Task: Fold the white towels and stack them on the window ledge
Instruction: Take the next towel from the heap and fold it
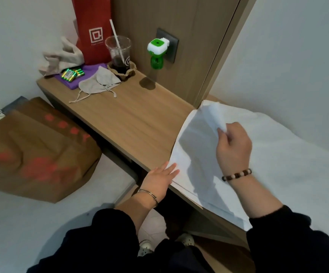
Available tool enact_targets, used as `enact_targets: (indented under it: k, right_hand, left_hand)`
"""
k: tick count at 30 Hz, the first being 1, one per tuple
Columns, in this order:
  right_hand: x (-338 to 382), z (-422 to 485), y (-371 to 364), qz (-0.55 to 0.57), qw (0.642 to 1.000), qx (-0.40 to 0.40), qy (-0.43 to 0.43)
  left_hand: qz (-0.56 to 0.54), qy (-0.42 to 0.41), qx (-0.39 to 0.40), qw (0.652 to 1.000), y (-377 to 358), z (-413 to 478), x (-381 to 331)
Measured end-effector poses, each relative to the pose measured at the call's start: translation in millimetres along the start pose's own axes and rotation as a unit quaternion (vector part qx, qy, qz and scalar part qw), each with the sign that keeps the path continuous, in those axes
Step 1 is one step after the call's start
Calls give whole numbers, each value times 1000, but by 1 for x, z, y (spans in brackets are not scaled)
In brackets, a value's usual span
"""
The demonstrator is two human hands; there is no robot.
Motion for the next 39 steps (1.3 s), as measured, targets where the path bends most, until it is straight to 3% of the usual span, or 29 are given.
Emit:
enact_targets:
  k: [2,4,5,7,9,11,14,18,20,22,24,26,27,28,30,31,33,39]
  right_hand:
    - [-2,-35,-22,-46,993,102,28]
    - [-30,-75,-56,-84,961,262,-39]
    - [-46,-95,-68,-101,935,328,-85]
    - [-65,-122,-78,-136,904,385,-128]
    - [-65,-129,-80,-159,903,379,-124]
    - [-59,-128,-82,-164,908,368,-110]
    - [-55,-127,-81,-155,912,364,-111]
    - [-69,-113,-81,-81,897,377,-214]
    - [-62,-93,-77,-26,907,354,-225]
    - [-43,-68,-67,-24,944,282,-168]
    - [-9,-50,-43,-41,988,132,-62]
    - [17,-54,-29,-33,999,33,19]
    - [22,-62,-33,-33,997,45,45]
    - [20,-76,-45,-38,992,106,52]
    - [-4,-110,-73,-62,961,267,-34]
    - [-19,-126,-81,-75,943,309,-93]
    - [-30,-142,-83,-84,941,299,-134]
    - [-19,-150,-87,-105,957,264,-58]
  left_hand:
    - [-11,-21,-7,1000,6,-2,-2]
    - [-104,-13,-49,993,15,-9,1]
    - [-174,25,-90,980,19,-14,9]
    - [-269,151,-175,935,23,-28,30]
    - [-336,293,-170,879,12,-38,49]
    - [-447,376,-70,808,-6,-37,50]
    - [-563,383,15,732,-16,-28,35]
    - [-628,370,14,684,-13,-25,30]
    - [-660,360,8,659,-13,-23,30]
    - [-674,356,9,648,-12,-22,30]
    - [-690,358,7,629,-10,-21,30]
    - [-709,360,-2,606,-9,-21,30]
    - [-715,359,-4,600,-9,-22,30]
    - [-717,360,-4,598,-9,-22,31]
    - [-723,363,1,587,-12,-24,32]
    - [-733,361,4,577,-14,-25,33]
    - [-753,350,11,557,-15,-26,32]
    - [-768,346,29,538,-18,-31,31]
Point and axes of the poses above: each hand's wrist, its own z-axis towards the middle knuckle, its own y-axis out of the back of the hand, x = y × z, the point moved 7 cm from there along z, towards the middle knuckle, and after that the axes turned 8 degrees about z, right-handed, at the moved point
